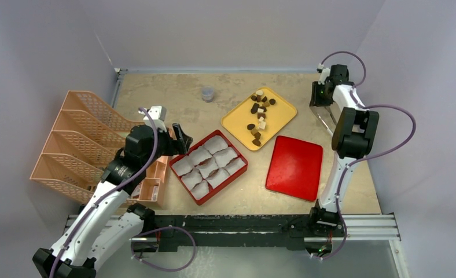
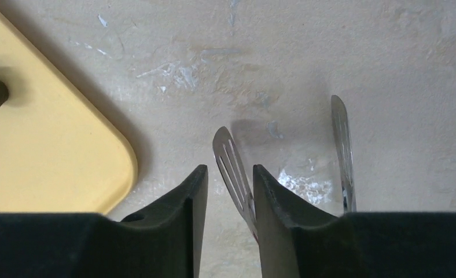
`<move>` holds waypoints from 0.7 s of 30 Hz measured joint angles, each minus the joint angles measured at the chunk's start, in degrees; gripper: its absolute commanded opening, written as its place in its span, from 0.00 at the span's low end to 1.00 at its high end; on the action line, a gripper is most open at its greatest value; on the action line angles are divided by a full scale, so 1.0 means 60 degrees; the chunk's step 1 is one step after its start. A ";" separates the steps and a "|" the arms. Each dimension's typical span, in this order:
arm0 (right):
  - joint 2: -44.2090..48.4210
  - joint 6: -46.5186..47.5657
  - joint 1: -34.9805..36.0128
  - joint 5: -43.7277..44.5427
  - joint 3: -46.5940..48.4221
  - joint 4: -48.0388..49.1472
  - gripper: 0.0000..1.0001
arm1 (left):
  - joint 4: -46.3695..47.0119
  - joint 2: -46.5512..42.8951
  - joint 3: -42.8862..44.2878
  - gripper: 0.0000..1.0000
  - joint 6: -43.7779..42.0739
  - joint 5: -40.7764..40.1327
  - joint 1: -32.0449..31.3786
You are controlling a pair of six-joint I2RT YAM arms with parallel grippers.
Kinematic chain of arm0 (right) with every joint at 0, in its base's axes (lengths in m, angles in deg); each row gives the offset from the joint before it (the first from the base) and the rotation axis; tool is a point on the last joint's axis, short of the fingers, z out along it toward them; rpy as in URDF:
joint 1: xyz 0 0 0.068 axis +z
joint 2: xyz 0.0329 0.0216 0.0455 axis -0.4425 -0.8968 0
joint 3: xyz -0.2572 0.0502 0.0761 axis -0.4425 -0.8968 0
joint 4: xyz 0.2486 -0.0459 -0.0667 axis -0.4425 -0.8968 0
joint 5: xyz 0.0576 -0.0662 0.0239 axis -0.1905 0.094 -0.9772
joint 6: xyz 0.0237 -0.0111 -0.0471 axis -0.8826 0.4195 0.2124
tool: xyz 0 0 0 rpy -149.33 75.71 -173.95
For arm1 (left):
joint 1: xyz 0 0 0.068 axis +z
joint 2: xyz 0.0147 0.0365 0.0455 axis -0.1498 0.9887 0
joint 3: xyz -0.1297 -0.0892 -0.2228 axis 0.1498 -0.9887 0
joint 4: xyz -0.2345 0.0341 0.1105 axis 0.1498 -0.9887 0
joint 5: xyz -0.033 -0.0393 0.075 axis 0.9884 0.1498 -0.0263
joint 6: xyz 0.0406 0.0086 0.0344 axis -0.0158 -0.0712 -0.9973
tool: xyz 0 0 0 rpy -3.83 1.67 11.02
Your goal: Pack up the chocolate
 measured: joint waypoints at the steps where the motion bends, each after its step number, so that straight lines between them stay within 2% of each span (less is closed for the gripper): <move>1: -0.0015 0.0084 0.0004 0.0007 0.0036 -0.0022 0.53 | 0.0000 -0.0029 0.0000 0.80 0.0000 0.0000 0.0000; 2: 0.0000 0.0168 0.0000 0.0004 0.0036 -0.0051 0.58 | -0.0004 -0.0076 0.0000 0.80 0.0000 0.0000 0.0000; 4: 0.0076 0.0594 -0.0004 -0.0025 -0.0087 -0.0066 0.59 | -0.0004 -0.0189 0.0000 0.80 0.0000 -0.0004 0.0000; 10: 0.0182 0.1851 -0.0102 0.0197 -0.0754 -0.0627 0.44 | 0.0000 -0.0215 0.0000 0.80 0.0000 0.0000 0.0000; 21: 0.0204 0.2302 -0.0375 0.0455 -0.1027 -0.0783 0.06 | 0.0000 -0.0157 0.0000 0.79 0.0000 0.0000 0.0000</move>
